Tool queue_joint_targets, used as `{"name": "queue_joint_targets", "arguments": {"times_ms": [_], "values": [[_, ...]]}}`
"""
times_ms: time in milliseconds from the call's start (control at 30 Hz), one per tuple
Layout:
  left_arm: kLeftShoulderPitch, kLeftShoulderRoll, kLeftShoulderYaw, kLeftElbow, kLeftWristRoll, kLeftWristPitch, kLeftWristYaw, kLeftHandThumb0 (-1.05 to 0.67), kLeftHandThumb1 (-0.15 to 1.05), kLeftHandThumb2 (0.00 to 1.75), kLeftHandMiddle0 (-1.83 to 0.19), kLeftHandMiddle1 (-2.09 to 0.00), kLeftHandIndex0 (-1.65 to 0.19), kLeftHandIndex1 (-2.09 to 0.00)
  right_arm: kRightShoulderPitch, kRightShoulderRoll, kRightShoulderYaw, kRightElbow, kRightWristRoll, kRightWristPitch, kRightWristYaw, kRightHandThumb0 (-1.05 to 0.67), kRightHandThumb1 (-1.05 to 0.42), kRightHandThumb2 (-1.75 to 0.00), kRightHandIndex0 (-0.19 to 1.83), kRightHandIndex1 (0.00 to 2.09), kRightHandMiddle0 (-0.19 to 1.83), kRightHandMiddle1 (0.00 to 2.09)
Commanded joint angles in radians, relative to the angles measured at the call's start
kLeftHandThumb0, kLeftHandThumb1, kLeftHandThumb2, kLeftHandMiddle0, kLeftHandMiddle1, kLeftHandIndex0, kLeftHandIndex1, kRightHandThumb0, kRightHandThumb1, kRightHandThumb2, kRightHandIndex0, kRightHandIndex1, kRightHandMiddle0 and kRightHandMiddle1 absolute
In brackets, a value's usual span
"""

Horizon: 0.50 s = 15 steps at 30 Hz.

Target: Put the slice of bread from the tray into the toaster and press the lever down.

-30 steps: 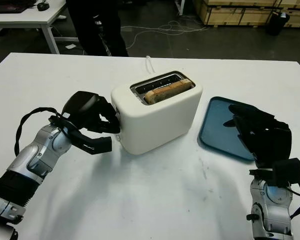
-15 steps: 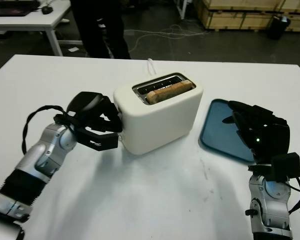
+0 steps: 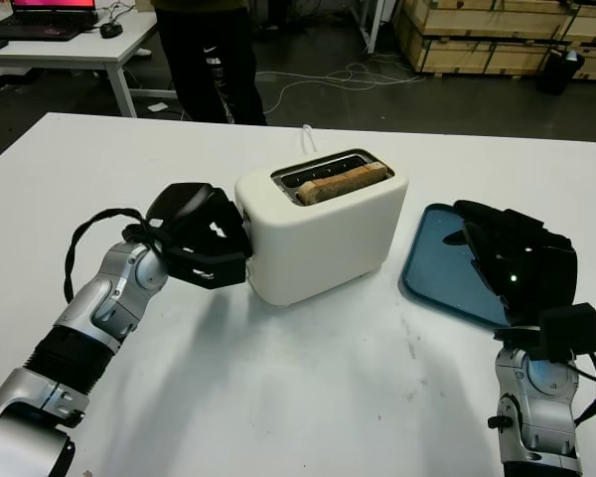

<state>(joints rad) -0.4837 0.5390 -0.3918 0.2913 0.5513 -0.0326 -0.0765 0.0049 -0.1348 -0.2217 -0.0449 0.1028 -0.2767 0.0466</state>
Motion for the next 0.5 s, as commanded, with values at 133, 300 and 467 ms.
{"name": "queue_joint_targets", "arguments": {"times_ms": [133, 300, 467], "values": [[0.206, -0.058, -0.173, -0.047, 0.078, 0.092, -0.156, -0.94, 0.87, 0.03, -1.57, -0.42, -1.57, -0.09, -0.038, 0.0, -0.001, 0.039, 0.002, -0.008, -0.005, -0.57, -0.92, -0.14, 0.75, 1.22, 1.17, 0.0], [0.287, -0.048, 0.027, -0.15, -0.043, -0.241, 0.21, -1.03, 0.89, 0.19, -1.36, -1.5, -1.35, -1.16, -0.047, 0.0, 0.001, 0.055, -0.001, -0.019, -0.003, -0.57, -0.92, -0.14, 0.75, 1.26, 1.17, 0.0], [0.3, -0.102, 0.141, -0.17, -0.066, -0.412, 0.432, -1.04, 0.92, 0.3, -1.29, -1.56, -1.14, -1.28, -0.052, 0.002, 0.002, 0.062, 0.0, -0.018, -0.004, -0.55, -0.92, -0.14, 0.74, 1.26, 1.17, 0.0]]}}
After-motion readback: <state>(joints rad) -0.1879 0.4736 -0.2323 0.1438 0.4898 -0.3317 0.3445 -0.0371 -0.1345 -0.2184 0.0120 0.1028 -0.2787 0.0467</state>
